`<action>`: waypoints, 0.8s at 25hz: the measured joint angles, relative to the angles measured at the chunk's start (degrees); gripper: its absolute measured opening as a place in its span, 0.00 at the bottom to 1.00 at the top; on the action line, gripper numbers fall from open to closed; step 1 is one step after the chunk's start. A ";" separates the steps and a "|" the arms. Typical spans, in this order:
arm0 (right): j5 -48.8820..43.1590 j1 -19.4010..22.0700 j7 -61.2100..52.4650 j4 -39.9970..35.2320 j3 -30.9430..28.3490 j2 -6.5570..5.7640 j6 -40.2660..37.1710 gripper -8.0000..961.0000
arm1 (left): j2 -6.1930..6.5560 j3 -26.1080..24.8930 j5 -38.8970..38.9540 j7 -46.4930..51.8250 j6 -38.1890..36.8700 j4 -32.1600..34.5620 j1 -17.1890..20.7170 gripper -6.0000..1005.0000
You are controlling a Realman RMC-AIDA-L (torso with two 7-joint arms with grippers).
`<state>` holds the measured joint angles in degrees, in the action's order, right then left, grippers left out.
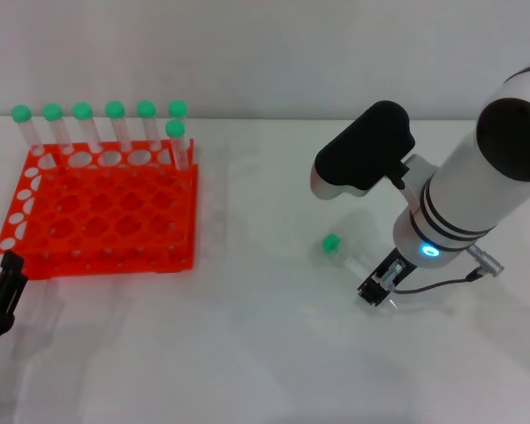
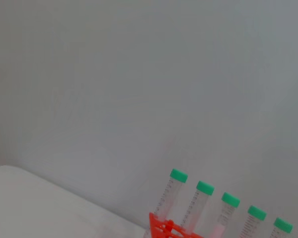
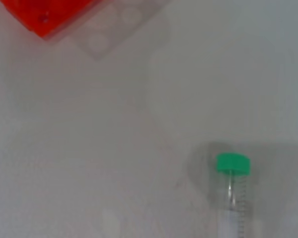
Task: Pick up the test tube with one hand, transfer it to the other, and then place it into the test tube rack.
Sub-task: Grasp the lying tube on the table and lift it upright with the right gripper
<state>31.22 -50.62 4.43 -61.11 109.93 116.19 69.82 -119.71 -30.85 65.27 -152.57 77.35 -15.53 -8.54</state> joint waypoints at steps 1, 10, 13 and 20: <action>-0.06 -0.24 0.11 0.40 0.15 0.00 -0.01 0.40 | 0.00 0.00 -0.01 0.00 0.00 -0.03 -0.03 0.82; -0.46 -0.23 2.17 -0.18 0.34 -0.24 -0.76 0.28 | 0.00 0.00 -0.06 0.00 0.02 -0.28 -0.34 0.81; -0.51 0.36 3.29 -0.88 -0.78 -0.39 -0.66 0.24 | 0.01 0.01 -0.07 0.00 0.11 -0.29 -0.34 0.81; -0.51 7.46 10.75 -10.10 -9.52 -0.60 -0.37 0.20 | 0.05 0.08 -0.05 0.00 1.59 -0.29 -0.13 0.81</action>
<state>30.70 -43.17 15.18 -71.21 100.41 115.59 69.45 -119.66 -30.77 65.22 -152.58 78.94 -15.82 -8.66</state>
